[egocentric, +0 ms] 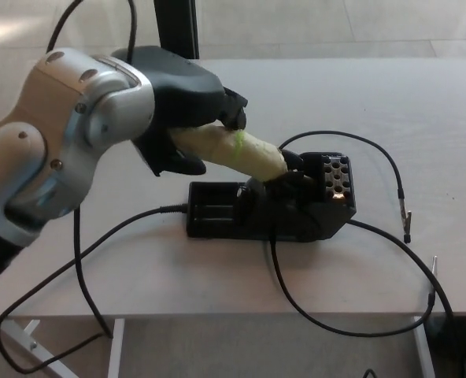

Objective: Use the left hand of the robot to grab the soldering gun kept on the middle of the table and pull it out of its base and keep it on the left side of the base

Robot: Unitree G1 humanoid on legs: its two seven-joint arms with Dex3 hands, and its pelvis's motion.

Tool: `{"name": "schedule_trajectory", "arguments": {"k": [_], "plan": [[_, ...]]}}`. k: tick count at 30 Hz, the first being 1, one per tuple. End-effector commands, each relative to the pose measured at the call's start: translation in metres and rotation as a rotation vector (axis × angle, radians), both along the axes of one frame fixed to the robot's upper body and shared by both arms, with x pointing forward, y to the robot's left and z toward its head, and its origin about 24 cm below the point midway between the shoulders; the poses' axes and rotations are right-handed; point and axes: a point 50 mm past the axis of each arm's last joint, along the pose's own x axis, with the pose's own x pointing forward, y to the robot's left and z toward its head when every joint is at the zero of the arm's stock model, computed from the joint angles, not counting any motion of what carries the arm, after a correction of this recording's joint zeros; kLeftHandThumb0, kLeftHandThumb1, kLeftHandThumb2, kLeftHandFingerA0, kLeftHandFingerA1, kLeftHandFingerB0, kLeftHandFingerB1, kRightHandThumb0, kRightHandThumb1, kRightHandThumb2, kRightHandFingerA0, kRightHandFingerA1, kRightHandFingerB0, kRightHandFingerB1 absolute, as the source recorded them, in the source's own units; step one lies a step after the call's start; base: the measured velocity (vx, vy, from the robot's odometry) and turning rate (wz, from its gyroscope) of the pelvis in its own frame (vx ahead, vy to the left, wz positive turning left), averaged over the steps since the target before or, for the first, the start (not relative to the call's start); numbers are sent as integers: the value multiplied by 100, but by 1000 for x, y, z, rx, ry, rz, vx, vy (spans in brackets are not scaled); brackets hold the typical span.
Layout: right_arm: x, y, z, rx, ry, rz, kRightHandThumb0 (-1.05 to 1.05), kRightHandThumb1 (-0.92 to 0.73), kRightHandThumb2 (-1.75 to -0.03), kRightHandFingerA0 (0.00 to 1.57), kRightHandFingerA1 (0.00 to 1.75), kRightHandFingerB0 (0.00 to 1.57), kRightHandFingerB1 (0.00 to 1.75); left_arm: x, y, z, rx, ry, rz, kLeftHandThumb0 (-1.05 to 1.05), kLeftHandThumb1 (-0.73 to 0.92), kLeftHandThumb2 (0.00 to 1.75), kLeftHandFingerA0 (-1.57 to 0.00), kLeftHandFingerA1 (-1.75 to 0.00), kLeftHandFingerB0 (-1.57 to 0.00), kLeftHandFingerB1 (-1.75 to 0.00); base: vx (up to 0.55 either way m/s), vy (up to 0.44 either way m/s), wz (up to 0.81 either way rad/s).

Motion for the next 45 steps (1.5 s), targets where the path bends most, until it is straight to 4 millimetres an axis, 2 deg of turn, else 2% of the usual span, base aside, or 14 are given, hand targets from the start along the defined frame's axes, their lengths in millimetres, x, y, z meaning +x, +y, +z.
{"name": "schedule_trajectory", "arguments": {"k": [1,6,7,14,20,22,27,28,32,36,37,38,42,45], "plan": [[1,-8,13,-48,-28,-8,-48,-64,-59,38,60,35,33,-10,6,-22,-126,-280,-225,-11,52,76,-96,-172,-87,-132,0,0,0],[2,-8,14,-59,-20,-2,-47,-64,-59,40,60,36,34,-13,17,-37,-43,-324,-219,-13,56,92,-97,-165,-86,-105,0,0,0],[1,-8,13,-47,-35,-9,-47,-64,-59,40,61,37,34,-13,23,-43,-98,-397,-228,-17,52,73,-102,-154,-92,-72,0,0,0],[3,-7,14,-64,-31,-12,-50,-51,-85,42,66,31,48,-10,41,-50,-45,-553,-260,-23,57,72,-95,-151,-90,-80,0,0,0],[4,-7,14,-50,-63,-32,-43,-63,-59,47,65,37,36,-8,48,-45,-22,-586,-255,-24,59,68,-96,-151,-83,-75,0,0,0],[4,-7,14,-57,-67,-33,-50,-52,-86,47,69,32,50,-5,51,-42,-26,-592,-250,-23,59,69,-94,-146,-84,-79,0,0,0],[3,-7,14,-63,-85,-41,-43,-65,-59,53,68,39,38,-4,57,-33,-2,-573,-240,-18,56,75,-94,-122,-87,-77,0,0,0],[3,-7,14,-66,-84,-40,-49,-52,-87,49,70,31,51,-2,62,-22,23,-618,-242,-20,55,68,-93,-133,-89,-82,0,0,0],[5,-8,15,-70,-96,-46,-43,-65,-59,56,68,38,38,1,80,8,24,-667,-214,-13,48,80,-95,-158,-90,-104,0,0,0],[6,-9,17,-64,-104,-56,-47,-51,-87,53,71,32,51,1,97,23,66,-692,-180,-17,49,86,-96,-170,-89,-118,0,0,0],[5,-9,17,-65,-104,-55,-43,-65,-59,56,67,39,39,-1,101,25,79,-686,-171,-17,48,85,-100,-164,-90,-103,0,0,0],[5,-9,17,-72,-102,-51,-48,-51,-88,53,71,30,52,-3,107,27,81,-674,-147,-18,46,88,-97,-160,-92,-102,0,0,0],[4,-10,19,-70,-100,-55,-48,-52,-87,54,74,30,51,-9,122,26,74,-632,-84,-29,55,65,-96,-163,-91,-88,0,0,0],[4,-11,20,-78,-86,-51,-44,-65,-59,53,68,37,38,-19,142,17,83,-632,-62,-15,50,82,-99,-122,-95,-92,0,0,0]]}}
